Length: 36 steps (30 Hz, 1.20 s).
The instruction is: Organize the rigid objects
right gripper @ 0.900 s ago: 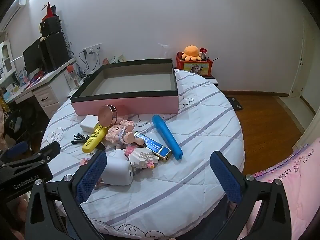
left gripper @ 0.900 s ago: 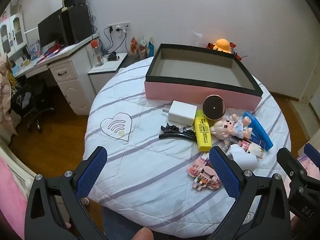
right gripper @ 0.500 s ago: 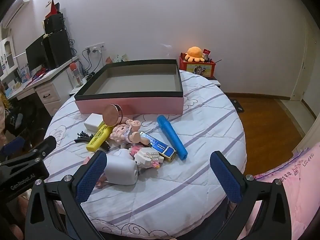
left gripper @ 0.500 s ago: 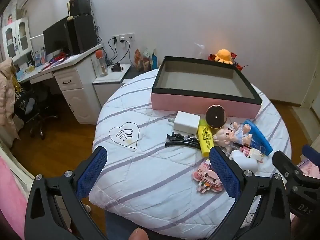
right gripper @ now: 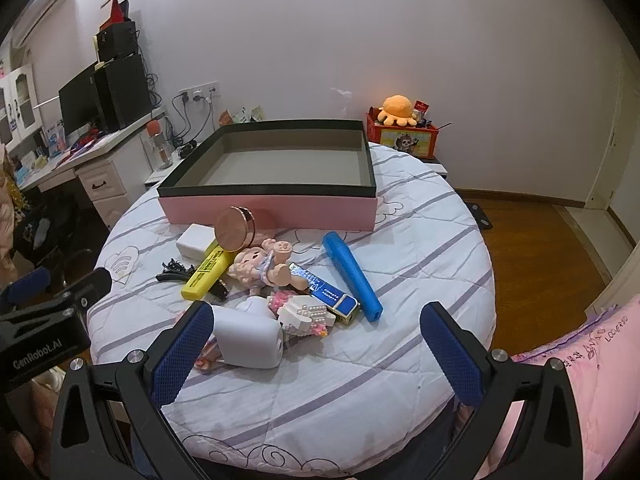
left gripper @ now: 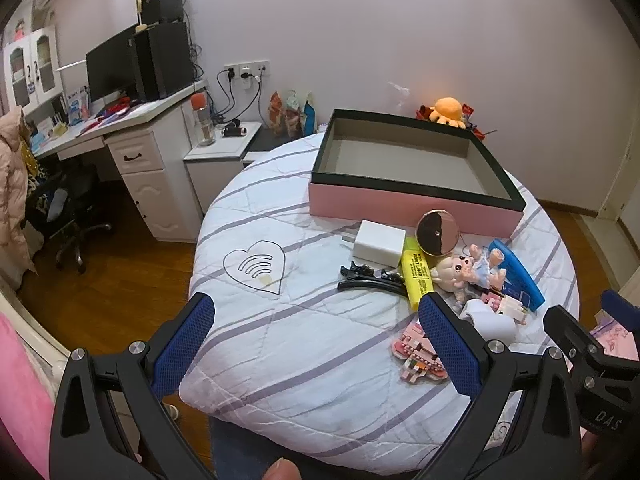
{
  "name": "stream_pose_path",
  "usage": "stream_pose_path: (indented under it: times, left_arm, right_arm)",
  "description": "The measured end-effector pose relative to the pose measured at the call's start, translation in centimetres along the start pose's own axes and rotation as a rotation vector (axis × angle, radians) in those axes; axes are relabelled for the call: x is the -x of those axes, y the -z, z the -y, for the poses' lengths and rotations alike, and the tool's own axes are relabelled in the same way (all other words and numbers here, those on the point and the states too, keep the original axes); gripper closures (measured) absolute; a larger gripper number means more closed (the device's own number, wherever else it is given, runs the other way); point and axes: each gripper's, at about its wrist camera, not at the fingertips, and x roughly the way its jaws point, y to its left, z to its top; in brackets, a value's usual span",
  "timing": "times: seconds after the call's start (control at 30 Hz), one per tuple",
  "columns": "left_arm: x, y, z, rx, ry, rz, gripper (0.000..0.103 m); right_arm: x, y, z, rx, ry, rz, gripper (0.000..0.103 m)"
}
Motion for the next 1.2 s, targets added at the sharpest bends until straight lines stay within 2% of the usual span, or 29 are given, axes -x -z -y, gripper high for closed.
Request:
stream_pose_path:
  times: [0.17, 0.33, 0.93, 1.0, 1.1, 1.13, 1.2]
  left_arm:
    - [-0.2, 0.1, -0.5, 0.01, 0.002, -0.01, 0.0]
    - [-0.8, 0.3, -0.2, 0.012, 0.018, -0.017, 0.0]
    - [-4.7, -0.9, 1.7, -0.018, 0.006, -0.028, 0.0]
    - [-5.3, -1.1, 2.0, -0.018, 0.01, -0.032, 0.0]
    - [-6.5, -1.3, 2.2, -0.015, 0.013, -0.04, 0.0]
    - [-6.9, -1.5, 2.3, -0.011, 0.015, -0.042, 0.0]
    - [-7.5, -1.6, 2.3, -0.005, 0.014, -0.043, 0.0]
  right_arm:
    - [0.1, 0.0, 0.3, 0.015, 0.009, 0.006, 0.0]
    - [-0.6, 0.1, 2.1, -0.034, 0.014, -0.021, 0.0]
    - [-5.0, -1.1, 2.3, 0.069, 0.018, -0.059, 0.0]
    - [-6.0, -1.5, 3.0, 0.061, 0.006, -0.071, 0.007]
    - [-7.2, -2.0, 4.0, 0.053, 0.004, -0.091, 0.009]
    - [-7.9, -2.2, 4.3, 0.06, 0.01, -0.104, 0.013]
    - [-8.8, -2.1, 4.4, 0.069, -0.003, -0.128, 0.03]
